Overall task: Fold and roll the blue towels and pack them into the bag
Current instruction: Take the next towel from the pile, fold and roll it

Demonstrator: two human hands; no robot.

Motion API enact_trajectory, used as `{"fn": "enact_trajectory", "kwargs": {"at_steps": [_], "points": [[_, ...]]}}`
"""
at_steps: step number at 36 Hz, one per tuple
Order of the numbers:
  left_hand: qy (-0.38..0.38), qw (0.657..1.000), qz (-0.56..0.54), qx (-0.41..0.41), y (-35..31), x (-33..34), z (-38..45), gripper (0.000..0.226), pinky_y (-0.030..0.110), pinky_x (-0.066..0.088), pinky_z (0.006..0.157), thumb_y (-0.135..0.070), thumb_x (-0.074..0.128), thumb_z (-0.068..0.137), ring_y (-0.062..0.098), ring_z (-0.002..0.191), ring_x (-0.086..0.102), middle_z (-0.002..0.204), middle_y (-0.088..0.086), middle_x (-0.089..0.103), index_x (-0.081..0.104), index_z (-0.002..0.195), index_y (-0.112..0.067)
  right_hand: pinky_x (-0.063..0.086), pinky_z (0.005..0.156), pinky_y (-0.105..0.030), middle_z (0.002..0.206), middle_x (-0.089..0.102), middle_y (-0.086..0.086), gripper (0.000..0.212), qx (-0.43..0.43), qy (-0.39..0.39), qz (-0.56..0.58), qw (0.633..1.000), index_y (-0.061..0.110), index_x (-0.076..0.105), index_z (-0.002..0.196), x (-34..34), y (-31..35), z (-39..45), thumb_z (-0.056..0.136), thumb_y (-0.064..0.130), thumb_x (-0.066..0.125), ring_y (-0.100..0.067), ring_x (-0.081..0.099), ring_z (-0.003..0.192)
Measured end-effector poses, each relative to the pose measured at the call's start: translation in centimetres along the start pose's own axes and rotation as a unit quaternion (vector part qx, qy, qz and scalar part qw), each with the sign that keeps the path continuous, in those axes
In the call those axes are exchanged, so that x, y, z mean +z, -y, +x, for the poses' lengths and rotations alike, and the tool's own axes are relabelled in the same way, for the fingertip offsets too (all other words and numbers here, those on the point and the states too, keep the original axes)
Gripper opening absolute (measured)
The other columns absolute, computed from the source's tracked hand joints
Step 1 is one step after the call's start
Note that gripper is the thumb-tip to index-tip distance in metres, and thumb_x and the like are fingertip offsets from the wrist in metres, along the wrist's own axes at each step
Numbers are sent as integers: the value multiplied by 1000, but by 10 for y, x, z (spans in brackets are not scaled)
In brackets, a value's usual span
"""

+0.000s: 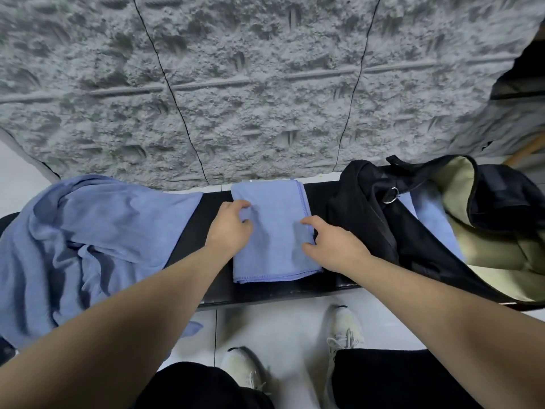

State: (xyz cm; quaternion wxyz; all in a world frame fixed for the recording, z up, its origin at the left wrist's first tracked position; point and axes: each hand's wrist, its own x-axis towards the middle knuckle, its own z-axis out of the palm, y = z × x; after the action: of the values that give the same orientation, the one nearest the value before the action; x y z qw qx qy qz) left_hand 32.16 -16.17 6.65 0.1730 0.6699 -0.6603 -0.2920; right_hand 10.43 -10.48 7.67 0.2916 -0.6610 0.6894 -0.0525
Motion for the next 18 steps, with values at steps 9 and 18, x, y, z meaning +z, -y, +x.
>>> {"fn": "enact_trajectory", "kwargs": {"at_steps": [9,18], "points": [[1,997,11,-79,-5,6,-36,42,28,39,55,-26,50,94,20,64,54,133,0,30,41,135,-24,44,60,-30,68,45,11,62,-3,51,40,998,36,29,146,-4,-2,-10,91,27,55,-17,55,67],[1,997,-40,-65,-1,2,-66,49,29,48,48,1,44,91,23,53,43,116,-4,22,46,130,-29,38,55,-19,71,40,13,61,-16,65,67,996,31,33,147,-7,1,-24,92,18,58,-10,50,64]]}}
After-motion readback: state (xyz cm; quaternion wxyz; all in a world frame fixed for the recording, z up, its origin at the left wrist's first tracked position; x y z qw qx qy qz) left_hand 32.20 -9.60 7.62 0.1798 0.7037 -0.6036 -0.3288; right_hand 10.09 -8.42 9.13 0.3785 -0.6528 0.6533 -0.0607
